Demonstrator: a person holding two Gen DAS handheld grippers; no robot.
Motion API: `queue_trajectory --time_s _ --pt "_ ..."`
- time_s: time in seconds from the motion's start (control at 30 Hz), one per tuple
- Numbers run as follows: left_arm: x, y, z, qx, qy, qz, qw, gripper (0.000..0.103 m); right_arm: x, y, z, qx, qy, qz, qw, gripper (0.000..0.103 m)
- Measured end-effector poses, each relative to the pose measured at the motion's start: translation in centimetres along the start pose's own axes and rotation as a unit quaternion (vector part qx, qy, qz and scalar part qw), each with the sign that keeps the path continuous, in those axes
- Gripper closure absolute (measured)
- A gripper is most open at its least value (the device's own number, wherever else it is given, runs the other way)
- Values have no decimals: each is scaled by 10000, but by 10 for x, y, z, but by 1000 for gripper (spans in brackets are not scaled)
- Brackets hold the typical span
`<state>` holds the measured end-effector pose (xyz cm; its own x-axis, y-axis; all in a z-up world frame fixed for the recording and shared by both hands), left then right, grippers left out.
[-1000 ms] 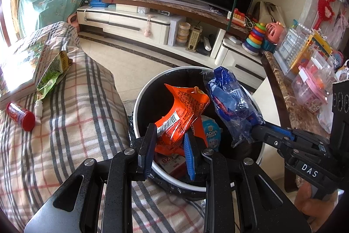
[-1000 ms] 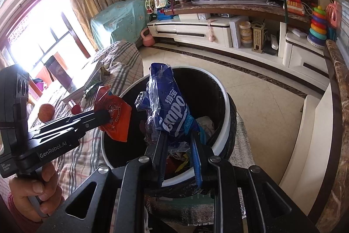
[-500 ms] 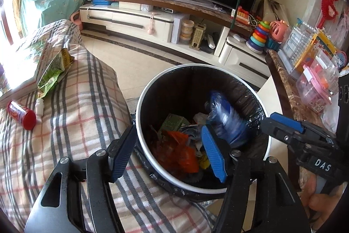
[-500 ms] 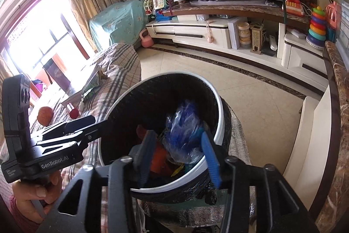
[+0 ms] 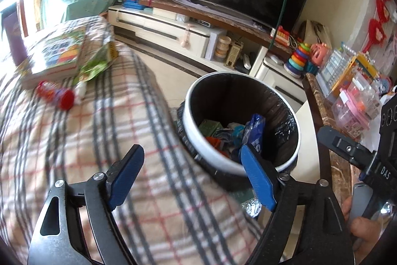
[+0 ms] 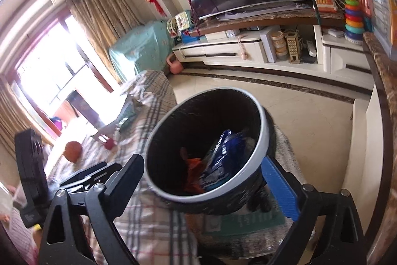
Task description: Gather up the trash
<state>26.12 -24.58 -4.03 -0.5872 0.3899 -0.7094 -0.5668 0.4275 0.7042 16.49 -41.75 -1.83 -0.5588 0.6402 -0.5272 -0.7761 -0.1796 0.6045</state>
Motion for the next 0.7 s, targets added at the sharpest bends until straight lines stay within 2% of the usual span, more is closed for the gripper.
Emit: queue_trajectory --time_s 0.37,0.57,0.67,0.7 --pt "43 66 17 -298 256 -567 9976 11 40 26 23 -67 183 -237 9995 2" --pt "57 102 18 -587 97 -979 9934 8 54 43 42 -9 516 -455 9976 2" --pt "60 130 16 -835 -21 -1395 9867 4 52 71 65 44 897 -1086 9900 1" --pt "59 139 16 -969 -50 -1543 9833 1 52 87 78 2 1158 -1495 9820 0"
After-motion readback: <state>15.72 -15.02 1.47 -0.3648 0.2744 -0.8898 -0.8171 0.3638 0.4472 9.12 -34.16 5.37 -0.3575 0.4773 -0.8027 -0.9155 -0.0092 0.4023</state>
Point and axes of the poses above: each gripper's, at about its wrist camera, not at the fingertips, and y roughly against the way its jaws point, z to its left, x to its underside, the point moved 6 cm from there along -y, roughly the way its jaws point, and after that the axes turned 15 degrees about -y, right-handed, at the moved point
